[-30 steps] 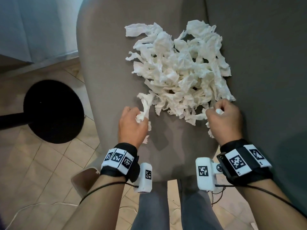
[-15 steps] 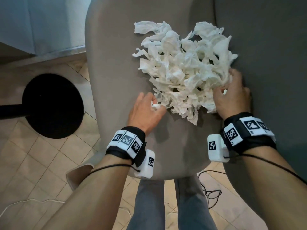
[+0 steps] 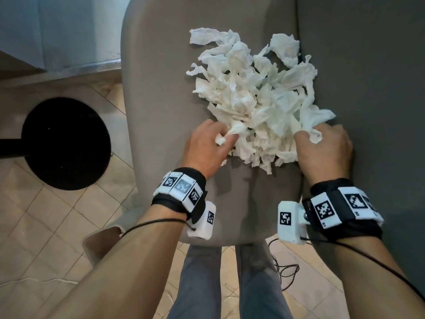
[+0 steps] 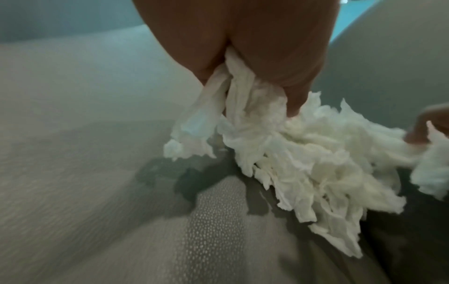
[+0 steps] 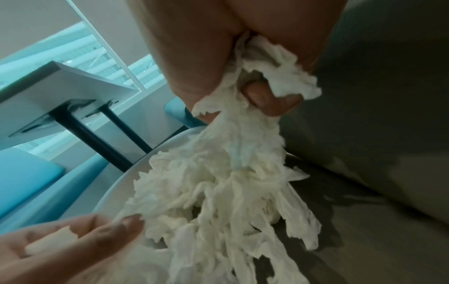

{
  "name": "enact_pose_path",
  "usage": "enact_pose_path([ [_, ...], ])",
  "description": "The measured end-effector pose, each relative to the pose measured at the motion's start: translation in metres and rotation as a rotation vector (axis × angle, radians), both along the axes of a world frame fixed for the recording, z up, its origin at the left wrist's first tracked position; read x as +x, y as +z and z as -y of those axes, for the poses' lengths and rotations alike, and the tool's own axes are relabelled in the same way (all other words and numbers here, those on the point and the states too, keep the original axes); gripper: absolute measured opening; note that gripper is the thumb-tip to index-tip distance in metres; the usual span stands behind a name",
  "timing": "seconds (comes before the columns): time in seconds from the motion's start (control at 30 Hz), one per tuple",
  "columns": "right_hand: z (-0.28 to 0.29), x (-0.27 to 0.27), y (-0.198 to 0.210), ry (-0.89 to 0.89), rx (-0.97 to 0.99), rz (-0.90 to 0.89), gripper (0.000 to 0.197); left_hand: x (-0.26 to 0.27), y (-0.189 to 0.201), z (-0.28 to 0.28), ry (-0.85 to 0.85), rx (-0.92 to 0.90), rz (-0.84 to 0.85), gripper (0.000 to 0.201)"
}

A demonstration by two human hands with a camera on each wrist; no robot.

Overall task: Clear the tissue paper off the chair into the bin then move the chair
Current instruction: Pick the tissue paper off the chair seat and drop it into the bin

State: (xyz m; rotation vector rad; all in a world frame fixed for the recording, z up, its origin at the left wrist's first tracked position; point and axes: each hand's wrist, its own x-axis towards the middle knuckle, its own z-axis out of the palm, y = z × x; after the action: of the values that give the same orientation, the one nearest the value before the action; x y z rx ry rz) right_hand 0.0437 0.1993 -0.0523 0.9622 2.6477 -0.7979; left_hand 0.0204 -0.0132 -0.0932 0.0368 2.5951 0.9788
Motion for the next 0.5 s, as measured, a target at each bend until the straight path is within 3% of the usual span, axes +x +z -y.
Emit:
enact_pose_path([
  [0.1,0.003,0.011,0.014,0.017,0.036,-0.131,0.008,0.012,0.014,0.017,0.121,0.016,-0.142,0.025],
  [0.2,0.009,0.017,0.029,0.026,0.020,-0.251,0.011,0.024,0.029,0.034,0.202,0.051,-0.178,0.019],
  [0.37,0.027,0.015,0.046,-0.036,-0.065,-0.315,0.011,0.043,0.054,0.048,0.379,0.173,-0.051,0.030],
  [0.5,0.052,0.008,0.056,-0.187,-0.396,-0.384,0.026,0.054,0.070,0.054,0.442,0.245,0.058,0.025],
])
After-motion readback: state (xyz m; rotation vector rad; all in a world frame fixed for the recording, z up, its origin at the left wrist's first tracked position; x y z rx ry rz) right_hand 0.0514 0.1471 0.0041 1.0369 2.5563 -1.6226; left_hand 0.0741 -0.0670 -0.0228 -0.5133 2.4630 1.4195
